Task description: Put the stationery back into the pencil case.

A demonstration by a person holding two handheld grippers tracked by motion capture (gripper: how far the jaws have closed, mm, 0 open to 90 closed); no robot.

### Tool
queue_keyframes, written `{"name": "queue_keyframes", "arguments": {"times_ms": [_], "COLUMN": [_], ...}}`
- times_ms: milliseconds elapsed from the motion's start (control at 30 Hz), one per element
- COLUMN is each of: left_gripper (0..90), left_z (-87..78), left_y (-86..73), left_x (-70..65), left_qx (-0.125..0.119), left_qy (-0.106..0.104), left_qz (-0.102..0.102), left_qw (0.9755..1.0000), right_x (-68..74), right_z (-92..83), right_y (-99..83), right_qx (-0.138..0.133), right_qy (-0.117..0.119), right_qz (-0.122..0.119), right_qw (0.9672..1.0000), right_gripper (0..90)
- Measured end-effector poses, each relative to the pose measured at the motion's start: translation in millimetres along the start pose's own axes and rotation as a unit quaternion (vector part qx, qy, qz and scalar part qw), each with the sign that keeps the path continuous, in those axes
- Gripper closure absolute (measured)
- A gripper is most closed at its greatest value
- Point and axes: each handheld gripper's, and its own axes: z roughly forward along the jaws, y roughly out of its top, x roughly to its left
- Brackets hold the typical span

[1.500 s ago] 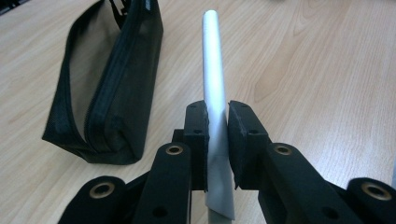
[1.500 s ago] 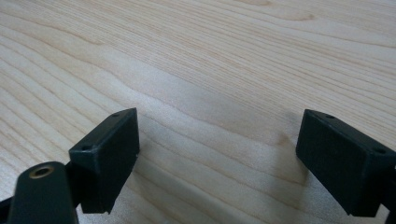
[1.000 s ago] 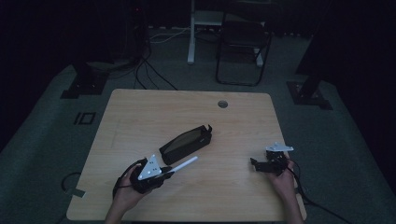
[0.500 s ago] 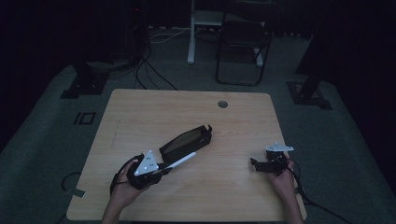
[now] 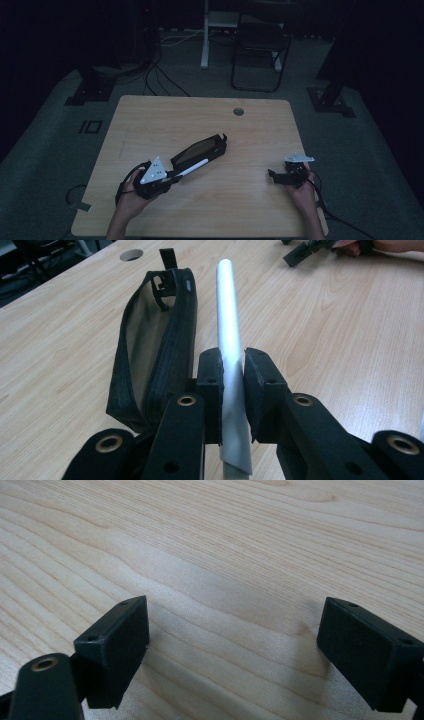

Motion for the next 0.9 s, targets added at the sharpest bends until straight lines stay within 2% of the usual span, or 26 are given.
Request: {"name": "queue_keyframes", "arguments": {"times_ms": [900], "left_gripper": [78.9], "left_z": [-10.4], "left_y": [4.2], "left_x": [15.9], "left_qx": [0.0], "left_qy": [0.011], "left_qz": [-0.007], "left_qw": [0.9999], "right_x": [0.0], "right_z": [0.0], "right_y": [0.0], "right_qx": [0.0], "right_qy": [0.0], "right_qz": [0.0], "right_qw": [1.0], "right_gripper": [13.2]}}
